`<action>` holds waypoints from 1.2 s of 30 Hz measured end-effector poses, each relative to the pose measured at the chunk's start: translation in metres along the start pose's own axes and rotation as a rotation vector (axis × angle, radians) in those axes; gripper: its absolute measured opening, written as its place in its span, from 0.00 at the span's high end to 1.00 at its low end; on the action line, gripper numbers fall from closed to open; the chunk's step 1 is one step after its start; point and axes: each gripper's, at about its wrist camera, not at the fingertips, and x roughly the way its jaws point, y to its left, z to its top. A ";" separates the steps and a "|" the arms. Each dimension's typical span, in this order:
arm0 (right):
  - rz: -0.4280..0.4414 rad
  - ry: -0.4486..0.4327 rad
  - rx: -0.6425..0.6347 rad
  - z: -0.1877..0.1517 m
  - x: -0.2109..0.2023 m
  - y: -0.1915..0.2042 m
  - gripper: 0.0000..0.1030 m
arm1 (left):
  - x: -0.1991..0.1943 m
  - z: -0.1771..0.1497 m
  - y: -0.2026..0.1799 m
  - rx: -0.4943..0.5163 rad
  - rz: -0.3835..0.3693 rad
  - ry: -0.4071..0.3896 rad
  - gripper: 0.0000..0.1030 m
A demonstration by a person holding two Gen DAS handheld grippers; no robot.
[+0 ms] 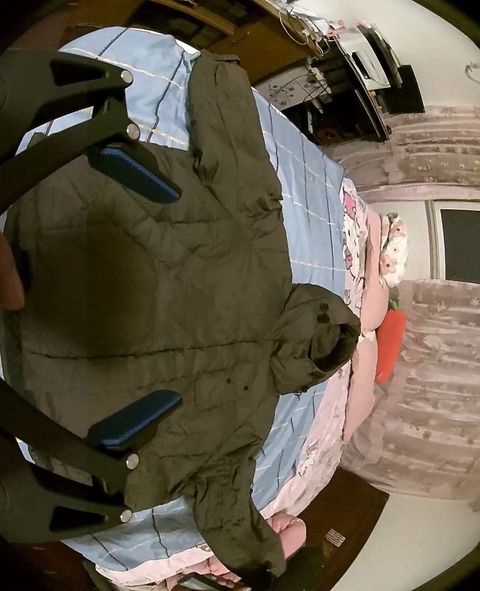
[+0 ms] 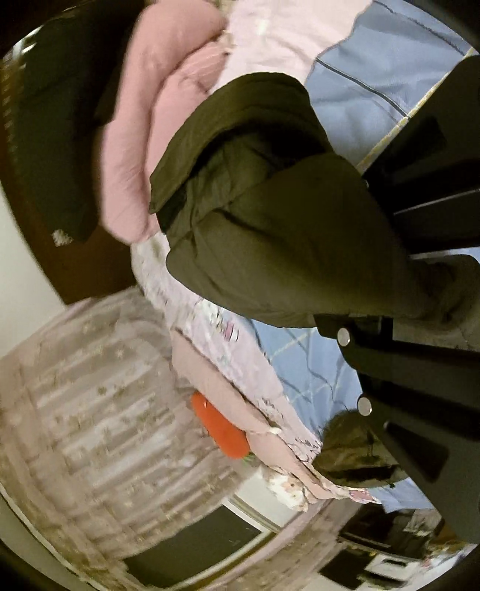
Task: Fold large clothes
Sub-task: 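Lift the held sleeve with the right tool and carry it over the jacket body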
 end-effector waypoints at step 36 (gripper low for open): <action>0.184 0.096 -0.380 -0.112 -0.056 0.267 0.96 | -0.038 0.003 0.103 -0.111 0.015 -0.039 0.02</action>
